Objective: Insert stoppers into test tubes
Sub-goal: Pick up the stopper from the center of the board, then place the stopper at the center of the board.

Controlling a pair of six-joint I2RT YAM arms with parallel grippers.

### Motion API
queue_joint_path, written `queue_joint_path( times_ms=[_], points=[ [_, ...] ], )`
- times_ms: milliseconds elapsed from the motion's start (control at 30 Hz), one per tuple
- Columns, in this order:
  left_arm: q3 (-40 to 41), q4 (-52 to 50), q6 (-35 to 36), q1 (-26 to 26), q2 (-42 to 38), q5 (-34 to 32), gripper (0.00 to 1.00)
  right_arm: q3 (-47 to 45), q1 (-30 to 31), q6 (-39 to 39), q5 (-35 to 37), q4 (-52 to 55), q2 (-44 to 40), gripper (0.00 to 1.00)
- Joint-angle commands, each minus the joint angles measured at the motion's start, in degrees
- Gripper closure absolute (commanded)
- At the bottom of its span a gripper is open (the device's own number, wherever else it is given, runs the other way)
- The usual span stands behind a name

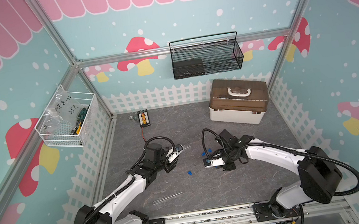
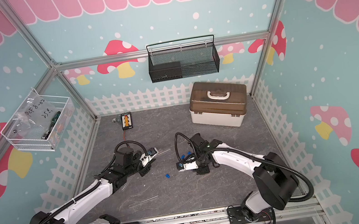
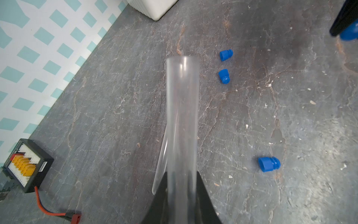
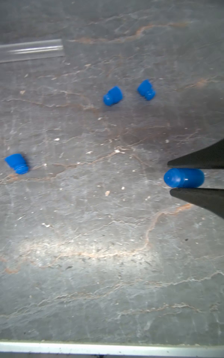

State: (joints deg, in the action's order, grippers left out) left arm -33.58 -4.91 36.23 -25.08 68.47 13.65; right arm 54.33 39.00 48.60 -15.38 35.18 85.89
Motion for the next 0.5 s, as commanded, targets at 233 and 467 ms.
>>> queue_joint_path(
  times_ms=[233, 467],
  points=[
    [-1.0, -0.3, 0.6, 0.5, 1.2, -0.7, 1.00, 2.6, 4.2, -0.8, -2.1, -5.5, 9.2, 0.88],
    [-1.0, -0.1, 0.7, 0.5, 1.2, -1.0, 1.00, 2.8, 4.5, -0.4, -0.7, -5.6, 12.2, 0.88]
  ],
)
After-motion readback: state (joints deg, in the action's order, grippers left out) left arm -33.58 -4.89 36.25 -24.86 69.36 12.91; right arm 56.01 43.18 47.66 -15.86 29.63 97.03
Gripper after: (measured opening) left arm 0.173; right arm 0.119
